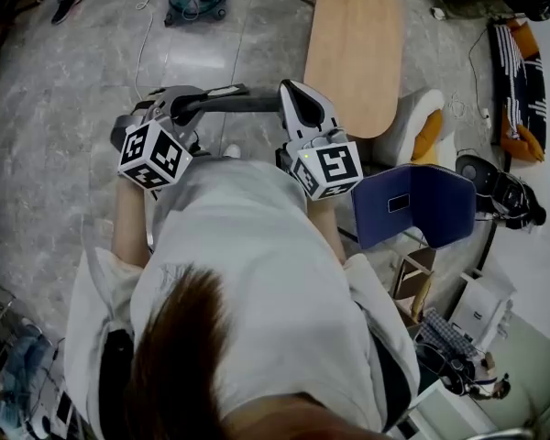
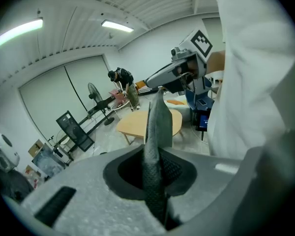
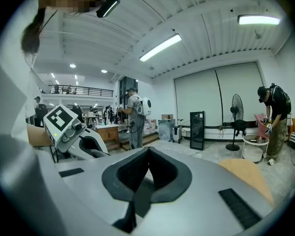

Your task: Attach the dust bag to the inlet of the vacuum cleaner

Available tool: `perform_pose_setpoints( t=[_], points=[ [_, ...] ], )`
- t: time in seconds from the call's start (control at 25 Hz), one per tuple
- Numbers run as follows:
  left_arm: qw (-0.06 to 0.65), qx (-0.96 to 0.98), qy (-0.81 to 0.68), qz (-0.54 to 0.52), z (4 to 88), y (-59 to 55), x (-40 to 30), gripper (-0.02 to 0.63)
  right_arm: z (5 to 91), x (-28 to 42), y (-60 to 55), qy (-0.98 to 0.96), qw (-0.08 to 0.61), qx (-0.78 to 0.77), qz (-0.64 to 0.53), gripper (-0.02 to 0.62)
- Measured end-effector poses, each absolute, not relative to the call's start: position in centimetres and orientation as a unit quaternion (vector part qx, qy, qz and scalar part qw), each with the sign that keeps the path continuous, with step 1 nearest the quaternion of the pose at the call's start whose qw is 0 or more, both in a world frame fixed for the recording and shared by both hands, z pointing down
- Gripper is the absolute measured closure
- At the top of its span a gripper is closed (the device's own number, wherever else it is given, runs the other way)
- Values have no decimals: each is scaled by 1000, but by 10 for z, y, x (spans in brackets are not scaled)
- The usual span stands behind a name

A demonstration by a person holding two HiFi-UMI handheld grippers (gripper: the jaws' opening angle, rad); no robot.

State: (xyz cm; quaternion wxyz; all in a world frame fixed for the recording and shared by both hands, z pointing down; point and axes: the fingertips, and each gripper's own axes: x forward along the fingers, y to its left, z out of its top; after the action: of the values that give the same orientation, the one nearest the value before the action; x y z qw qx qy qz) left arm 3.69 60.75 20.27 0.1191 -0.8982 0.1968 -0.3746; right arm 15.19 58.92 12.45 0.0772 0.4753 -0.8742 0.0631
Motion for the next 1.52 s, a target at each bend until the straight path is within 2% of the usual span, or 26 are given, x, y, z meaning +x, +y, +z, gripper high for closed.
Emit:
perform_pose_setpoints(
  t=[0.24,0.76,1.04,1.52],
  points=[
    [113,-898,206,-372,205,607,43,568,125,162,593,-878,59,471,66,594],
    [101,-904,194,-366,214,584,56,568,133,163,575,-877,65,470,70,594],
    [94,-910,182,-361,217,544,43,568,136,148,531,-876,70,471,80,594],
    [110,-909,169,-364,201,444,-18,568,112,88,435,-874,65,479,54,594]
  ],
)
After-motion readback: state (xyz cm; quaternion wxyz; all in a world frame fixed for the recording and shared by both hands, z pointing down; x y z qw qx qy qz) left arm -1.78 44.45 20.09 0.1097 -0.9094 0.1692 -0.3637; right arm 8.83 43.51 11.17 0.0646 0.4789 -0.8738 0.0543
